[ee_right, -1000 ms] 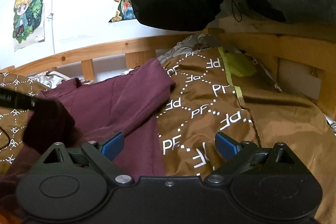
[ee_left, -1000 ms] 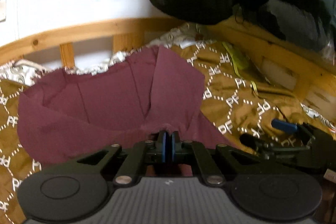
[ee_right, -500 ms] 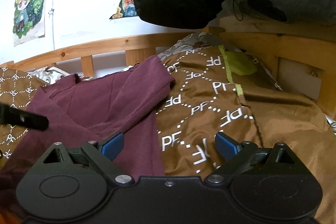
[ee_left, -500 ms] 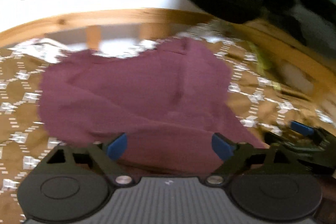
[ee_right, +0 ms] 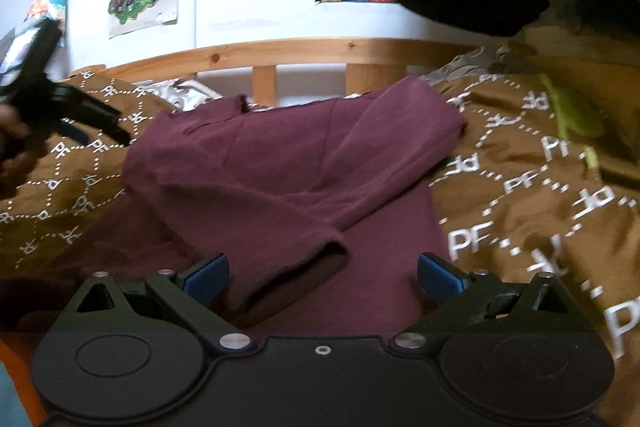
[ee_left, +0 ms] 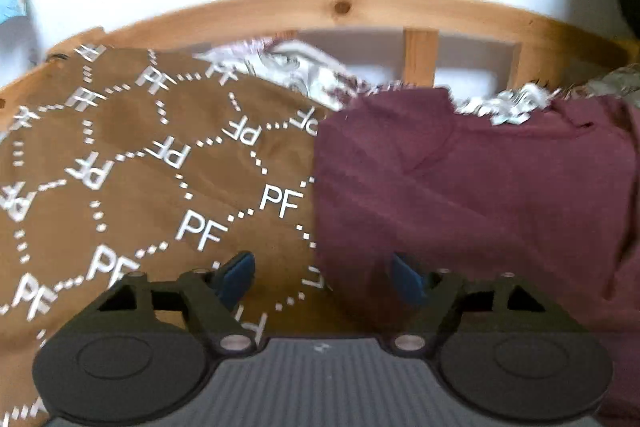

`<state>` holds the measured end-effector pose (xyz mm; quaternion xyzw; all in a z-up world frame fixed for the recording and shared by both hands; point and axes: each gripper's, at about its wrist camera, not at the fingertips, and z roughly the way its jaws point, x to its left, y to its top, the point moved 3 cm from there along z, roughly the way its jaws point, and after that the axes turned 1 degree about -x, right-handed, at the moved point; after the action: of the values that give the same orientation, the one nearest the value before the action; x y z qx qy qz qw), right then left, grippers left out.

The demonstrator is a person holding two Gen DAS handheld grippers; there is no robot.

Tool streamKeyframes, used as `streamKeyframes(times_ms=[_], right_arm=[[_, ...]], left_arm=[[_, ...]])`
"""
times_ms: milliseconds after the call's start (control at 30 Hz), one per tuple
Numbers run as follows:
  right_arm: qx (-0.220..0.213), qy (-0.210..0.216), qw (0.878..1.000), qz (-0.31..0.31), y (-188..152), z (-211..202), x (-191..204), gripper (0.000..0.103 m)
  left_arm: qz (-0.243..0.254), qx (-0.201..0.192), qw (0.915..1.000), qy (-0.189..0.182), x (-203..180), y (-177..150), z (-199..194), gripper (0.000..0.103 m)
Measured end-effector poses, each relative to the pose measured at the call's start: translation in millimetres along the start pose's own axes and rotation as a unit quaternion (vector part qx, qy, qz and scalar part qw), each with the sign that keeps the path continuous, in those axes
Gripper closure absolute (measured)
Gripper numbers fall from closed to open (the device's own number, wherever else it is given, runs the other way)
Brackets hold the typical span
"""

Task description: Fold small clothes

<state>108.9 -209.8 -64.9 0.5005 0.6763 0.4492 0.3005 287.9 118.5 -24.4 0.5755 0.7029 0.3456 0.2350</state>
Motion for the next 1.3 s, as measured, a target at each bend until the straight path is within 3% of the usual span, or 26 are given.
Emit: streamKeyframes(times_ms=[67,200,333,433,600,800,867,933,1167,1300], right_arm=[[0.006,-0.002,1.0,-0.006,-2,3,2,0.002],[0.02,0.002,1.0,0.0,-5,9,1,0.002],[0.025,0.004,1.0,0.005,-6,12,-1,0.002],[0.026,0.007,1.0,0.003,-7,12,0,0.002],[0.023,0.01,1.0,0.009,-6,11,-2,0.002],[0.019,0.014,1.0,0.007,-6,8,-2,0.001],[0.019,0.015,1.0,0.006,-7,7,-2,0.001],[0.019,0.015,1.0,0.007,-7,7,0,0.001],[0.022,0.018,1.0,0.012,-7,8,-1,0.001],[0.023,0.019,0.999,0.014,-8,8,-2,0.001]], left_arm=[[-0.011,0.018,0.9996,-0.021,5,-1,16,0.044],[-0.047,0.043,0.9962,-0.059,11,-9,34,0.056],[-0.061,0.048,0.9948,-0.066,10,-8,29,0.1],[-0.064,0.041,0.9964,-0.037,7,-1,22,0.102],[-0.049,0.054,0.9973,-0.001,2,-1,25,0.102],[-0.072,0.047,0.9963,-0.003,5,6,29,0.087],[-0.066,0.039,0.997,0.008,3,16,33,0.065],[-0.053,0.025,0.998,0.025,-1,27,41,0.05],[-0.055,-0.024,0.9974,0.042,-4,59,57,0.039],[-0.038,-0.01,0.9974,0.06,-5,65,79,0.038]])
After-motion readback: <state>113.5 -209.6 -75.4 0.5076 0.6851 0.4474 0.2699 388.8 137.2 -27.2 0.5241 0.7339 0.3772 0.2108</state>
